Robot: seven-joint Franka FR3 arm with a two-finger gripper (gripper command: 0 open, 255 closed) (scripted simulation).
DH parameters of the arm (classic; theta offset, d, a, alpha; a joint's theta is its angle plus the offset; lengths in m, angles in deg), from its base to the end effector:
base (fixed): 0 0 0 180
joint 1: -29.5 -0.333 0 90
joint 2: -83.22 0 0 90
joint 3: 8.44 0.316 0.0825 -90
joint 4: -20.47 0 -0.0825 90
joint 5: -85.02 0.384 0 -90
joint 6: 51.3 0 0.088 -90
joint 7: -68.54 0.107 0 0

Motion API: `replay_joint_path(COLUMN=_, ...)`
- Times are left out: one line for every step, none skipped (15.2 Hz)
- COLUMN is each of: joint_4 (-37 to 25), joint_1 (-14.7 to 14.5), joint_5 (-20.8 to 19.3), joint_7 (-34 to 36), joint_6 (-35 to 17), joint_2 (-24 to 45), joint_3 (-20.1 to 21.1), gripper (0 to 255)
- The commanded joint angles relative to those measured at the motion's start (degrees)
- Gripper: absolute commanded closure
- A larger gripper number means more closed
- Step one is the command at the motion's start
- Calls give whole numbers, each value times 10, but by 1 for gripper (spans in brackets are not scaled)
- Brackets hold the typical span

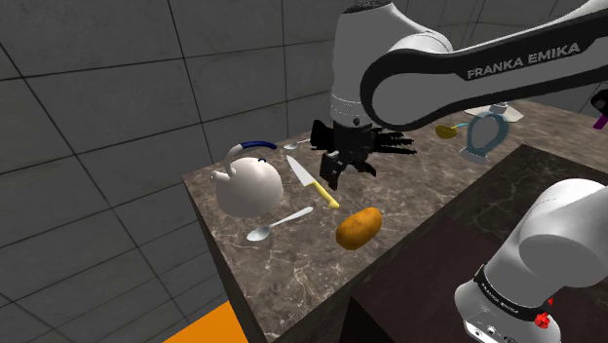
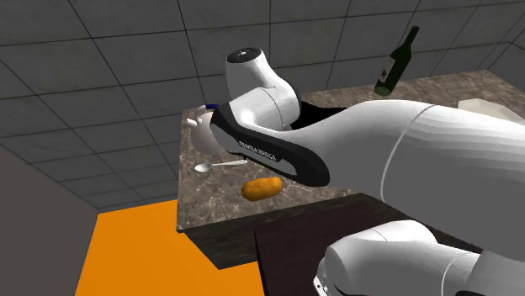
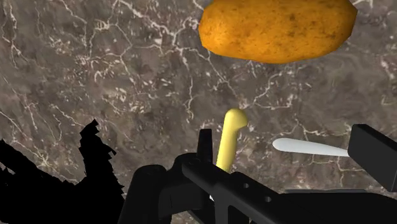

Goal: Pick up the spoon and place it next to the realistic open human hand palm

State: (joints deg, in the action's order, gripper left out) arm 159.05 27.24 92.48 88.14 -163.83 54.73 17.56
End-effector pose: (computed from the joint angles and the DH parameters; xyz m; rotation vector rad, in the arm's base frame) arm 0.3538 0.2106 0.4705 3.0582 0.0804 0.0593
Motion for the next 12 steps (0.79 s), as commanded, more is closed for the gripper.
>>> replay_joint_path(joint_4=-11, joint_1=2, joint_5=-1, joint_7=37, joint_6=-31, joint_2=34, joint_3=29, gripper=0)
replay_joint_path(joint_4=-19, joint_1=4, joint_5=-6, joint_7=55, joint_6=-45, joint_2=53, joint_3=42, gripper=0)
replay_joint_path(joint_4=-27, joint_1=8, joint_5=-11, joint_7=73, joint_6=-58, joint_2=72, joint_3=55, gripper=0)
replay_joint_path(joint_4=-37, joint_1=11, joint_5=-19, joint_7=93, joint_6=-71, joint_2=92, joint_3=68, gripper=0)
replay_joint_path(joint_4=-47, joint_1=15, joint_5=-29, joint_7=113, joint_6=-84, joint_2=112, joint_3=82, gripper=0)
replay_joint_path(joint_4=-58, joint_1=19, joint_5=-40, joint_7=134, joint_6=-96, joint_2=134, joint_3=95, gripper=0)
replay_joint_path(joint_4=-70, joint_1=22, joint_5=-54, joint_7=156, joint_6=-107, joint_2=156, joint_3=108, gripper=0)
replay_joint_path(joint_4=-82, joint_1=26, joint_5=-70, joint_7=179, joint_6=-117, joint_2=180, joint_3=120, gripper=0)
replay_joint_path(joint_4=-96, joint_1=29, joint_5=-89, joint_7=204, joint_6=-125, joint_2=204, joint_3=131, gripper=0)
replay_joint_path(joint_4=-111, joint_1=31, joint_5=-110, joint_7=229, joint_6=-133, joint_2=230, joint_3=142, gripper=0)
replay_joint_path(joint_4=-126, joint_1=32, joint_5=-134, joint_7=256, joint_6=-139, joint_2=256, joint_3=151, gripper=0)
replay_joint_path(joint_4=-143, joint_1=31, joint_5=-159, joint_7=283, joint_6=-144, joint_2=283, joint_3=159, gripper=0)
